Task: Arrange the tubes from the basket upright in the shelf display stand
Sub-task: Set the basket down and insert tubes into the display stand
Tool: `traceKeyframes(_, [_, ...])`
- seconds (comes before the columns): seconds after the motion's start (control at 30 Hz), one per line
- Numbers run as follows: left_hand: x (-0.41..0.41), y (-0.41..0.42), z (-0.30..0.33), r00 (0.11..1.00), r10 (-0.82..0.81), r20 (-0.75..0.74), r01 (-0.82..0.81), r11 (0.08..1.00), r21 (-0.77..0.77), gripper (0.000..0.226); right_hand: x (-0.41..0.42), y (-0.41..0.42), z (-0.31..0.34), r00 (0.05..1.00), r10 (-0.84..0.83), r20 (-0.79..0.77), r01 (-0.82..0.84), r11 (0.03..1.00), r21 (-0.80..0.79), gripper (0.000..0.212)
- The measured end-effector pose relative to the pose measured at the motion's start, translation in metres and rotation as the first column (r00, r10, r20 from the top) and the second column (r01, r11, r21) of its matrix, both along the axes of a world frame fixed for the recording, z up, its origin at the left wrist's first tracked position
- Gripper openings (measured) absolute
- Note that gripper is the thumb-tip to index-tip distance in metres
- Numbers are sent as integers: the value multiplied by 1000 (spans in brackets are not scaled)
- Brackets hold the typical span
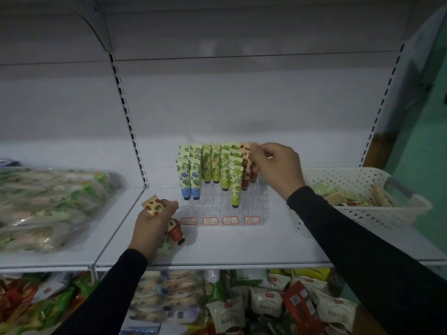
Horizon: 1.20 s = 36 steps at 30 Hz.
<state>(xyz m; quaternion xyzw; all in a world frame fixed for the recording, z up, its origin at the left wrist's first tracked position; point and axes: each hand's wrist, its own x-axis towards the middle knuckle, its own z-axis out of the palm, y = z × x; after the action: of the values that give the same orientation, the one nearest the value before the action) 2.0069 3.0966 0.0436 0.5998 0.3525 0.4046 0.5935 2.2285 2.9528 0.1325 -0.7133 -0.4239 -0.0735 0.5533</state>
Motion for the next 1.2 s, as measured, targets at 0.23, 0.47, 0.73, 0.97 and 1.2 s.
traceKeyframes(0.23, [21, -36, 40, 992, -87, 96, 98, 988, -122, 38, -58, -14, -6, 906, 422, -22, -396, 831, -391, 37])
traceKeyframes(0.47, [31, -62, 51, 982, -171, 80, 182, 968, -170, 57, -74, -17, -20, 892, 443, -93, -434, 779, -454, 44])
traceKeyframes(0.73, [34, -62, 45, 949, -314, -16, 310, 944, -112, 86, -72, -16, -20, 900, 399, -174, -431, 764, -480, 59])
traceKeyframes(0.97, [30, -65, 44, 923, -359, -140, 374, 923, 92, 41, -49, -25, -8, 823, 386, -418, -483, 861, -157, 28])
traceKeyframes(1.2, [46, -76, 43, 843, -534, -72, 538, 839, 85, 22, -33, -35, -4, 787, 360, -500, -451, 890, -69, 24])
